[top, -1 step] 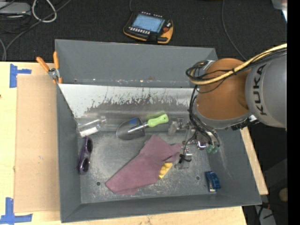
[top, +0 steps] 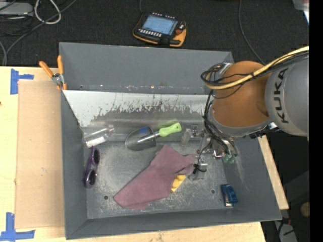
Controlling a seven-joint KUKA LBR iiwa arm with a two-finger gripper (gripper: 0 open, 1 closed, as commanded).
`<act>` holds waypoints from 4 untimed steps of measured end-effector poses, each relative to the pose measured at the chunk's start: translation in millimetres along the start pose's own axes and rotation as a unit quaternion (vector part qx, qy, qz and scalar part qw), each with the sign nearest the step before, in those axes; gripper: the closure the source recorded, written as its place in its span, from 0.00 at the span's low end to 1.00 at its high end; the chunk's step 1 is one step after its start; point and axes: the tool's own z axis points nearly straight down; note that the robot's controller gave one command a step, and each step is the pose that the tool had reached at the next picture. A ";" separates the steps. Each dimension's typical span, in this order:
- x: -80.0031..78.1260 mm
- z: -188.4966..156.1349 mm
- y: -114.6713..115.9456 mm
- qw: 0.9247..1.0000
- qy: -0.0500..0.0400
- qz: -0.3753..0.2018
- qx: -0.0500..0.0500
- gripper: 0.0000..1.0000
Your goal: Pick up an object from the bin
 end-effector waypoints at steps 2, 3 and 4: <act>13.5 113.2 -35.8 0.996 -0.004 -0.094 0.000 0.00; 6.9 117.1 -34.7 0.994 0.000 -0.105 -0.001 0.00; 56.5 112.5 -41.5 0.964 -0.008 -0.266 0.000 0.00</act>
Offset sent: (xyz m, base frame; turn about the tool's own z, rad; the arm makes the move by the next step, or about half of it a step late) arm -0.0140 -0.0364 -0.1135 -0.1873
